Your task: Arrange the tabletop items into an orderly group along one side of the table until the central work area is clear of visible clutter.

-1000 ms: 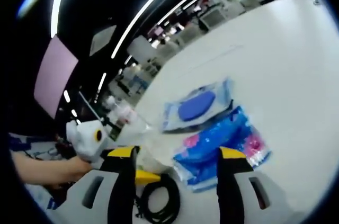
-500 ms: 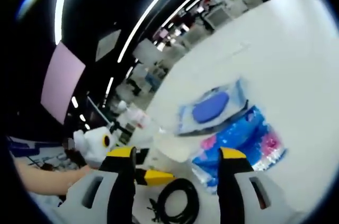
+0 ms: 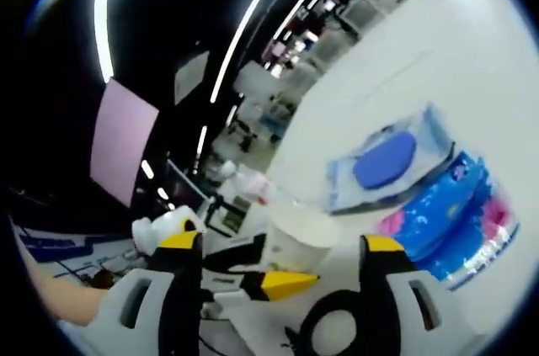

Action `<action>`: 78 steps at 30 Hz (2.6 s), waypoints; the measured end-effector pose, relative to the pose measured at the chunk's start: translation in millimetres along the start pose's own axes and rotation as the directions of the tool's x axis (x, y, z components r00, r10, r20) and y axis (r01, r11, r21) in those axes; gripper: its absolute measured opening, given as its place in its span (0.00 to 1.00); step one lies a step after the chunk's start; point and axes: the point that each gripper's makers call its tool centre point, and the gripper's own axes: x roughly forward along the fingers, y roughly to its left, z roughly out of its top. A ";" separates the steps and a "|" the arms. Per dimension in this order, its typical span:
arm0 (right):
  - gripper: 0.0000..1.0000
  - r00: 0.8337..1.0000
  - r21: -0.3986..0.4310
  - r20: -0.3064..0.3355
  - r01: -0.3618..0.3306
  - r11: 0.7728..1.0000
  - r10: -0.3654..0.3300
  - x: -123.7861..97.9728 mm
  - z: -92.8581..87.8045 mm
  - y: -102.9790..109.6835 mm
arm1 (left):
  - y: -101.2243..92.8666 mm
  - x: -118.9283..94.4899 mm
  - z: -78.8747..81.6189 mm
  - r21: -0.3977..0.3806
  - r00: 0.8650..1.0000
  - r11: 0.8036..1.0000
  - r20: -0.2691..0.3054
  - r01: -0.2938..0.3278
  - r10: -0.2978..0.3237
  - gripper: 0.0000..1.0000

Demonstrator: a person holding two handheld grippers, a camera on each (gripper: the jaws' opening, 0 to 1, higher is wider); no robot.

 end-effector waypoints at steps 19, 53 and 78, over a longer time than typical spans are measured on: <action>0.58 1.000 -0.112 -0.010 0.004 0.994 -0.005 9.1 4.2 0.3 | -19.9 -2.8 8.2 0.042 0.996 0.998 0.063 0.052 -0.055 0.41; 0.01 0.953 -0.579 -0.303 -0.184 0.794 0.000 45.4 -30.2 46.0 | -8.6 -19.4 -2.8 0.149 0.998 0.988 0.057 -0.045 0.037 0.41; 0.04 0.910 -0.827 -0.396 -0.293 0.479 -0.126 75.4 -46.0 58.5 | 27.4 -29.7 -2.5 0.030 0.963 0.975 0.167 -0.219 0.211 0.39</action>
